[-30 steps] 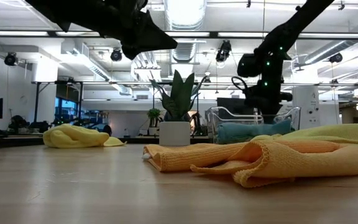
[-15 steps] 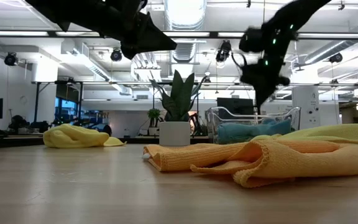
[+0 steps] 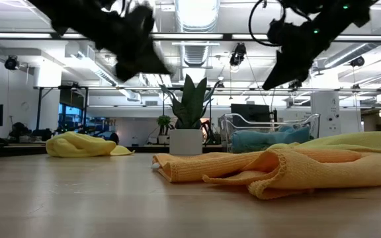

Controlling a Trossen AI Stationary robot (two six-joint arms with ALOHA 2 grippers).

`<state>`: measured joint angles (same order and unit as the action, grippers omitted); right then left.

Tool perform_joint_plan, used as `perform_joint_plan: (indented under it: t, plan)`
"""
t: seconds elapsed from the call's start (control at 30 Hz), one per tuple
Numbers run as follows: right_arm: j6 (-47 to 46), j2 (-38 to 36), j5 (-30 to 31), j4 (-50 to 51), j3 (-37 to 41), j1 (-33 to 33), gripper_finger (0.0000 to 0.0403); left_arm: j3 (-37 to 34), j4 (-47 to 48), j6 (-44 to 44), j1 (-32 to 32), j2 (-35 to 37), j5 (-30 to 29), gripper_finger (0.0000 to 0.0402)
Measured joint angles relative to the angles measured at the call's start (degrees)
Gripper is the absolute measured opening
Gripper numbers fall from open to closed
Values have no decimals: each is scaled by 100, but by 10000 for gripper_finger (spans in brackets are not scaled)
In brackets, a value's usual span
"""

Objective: Fold microfiber towels
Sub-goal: Fold the left yellow microfiber towel

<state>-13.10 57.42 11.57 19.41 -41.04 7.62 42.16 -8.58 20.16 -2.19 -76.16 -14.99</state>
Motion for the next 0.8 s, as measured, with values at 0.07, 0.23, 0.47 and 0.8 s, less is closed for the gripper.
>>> perform_joint_plan:
  t: [0.07, 0.23, 0.47, 0.8]
  plan:
    - [1, -113, 3, -223, 187, -273, 9, 45, 1235, 742, 63, 28, -6, 0]
    - [146, -233, 3, -794, 432, -596, 9, 41, 4061, 2302, 480, -7, -24, 0]
    - [374, -112, 9, -1126, 458, -589, 9, -83, 4001, 2187, 1152, -42, -47, 15]
    - [345, 214, 9, -1134, 484, -589, 9, -127, 3853, 1561, 1538, -102, -1095, 136]
